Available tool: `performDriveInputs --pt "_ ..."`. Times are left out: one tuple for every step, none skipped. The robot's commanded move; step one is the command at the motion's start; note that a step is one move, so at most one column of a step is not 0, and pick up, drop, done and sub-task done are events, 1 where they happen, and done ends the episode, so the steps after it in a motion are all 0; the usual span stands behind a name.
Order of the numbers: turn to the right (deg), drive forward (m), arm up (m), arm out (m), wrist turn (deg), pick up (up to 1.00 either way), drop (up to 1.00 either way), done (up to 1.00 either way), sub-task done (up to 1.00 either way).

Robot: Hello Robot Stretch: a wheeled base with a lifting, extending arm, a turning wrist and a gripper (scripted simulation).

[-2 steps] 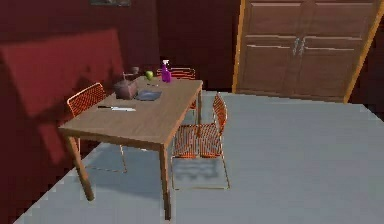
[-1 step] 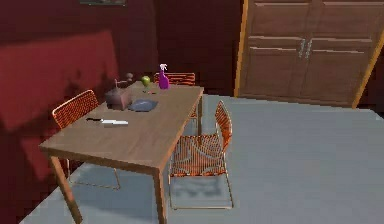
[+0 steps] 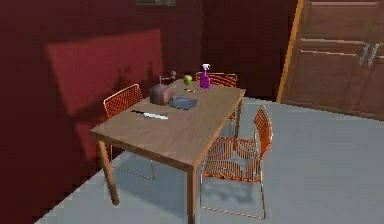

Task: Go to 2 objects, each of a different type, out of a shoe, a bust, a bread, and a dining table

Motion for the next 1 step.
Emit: performDriveInputs --pt "0.0 0.0 0.0 0.0 0.0 0.0 0.0 1.0 0.0"
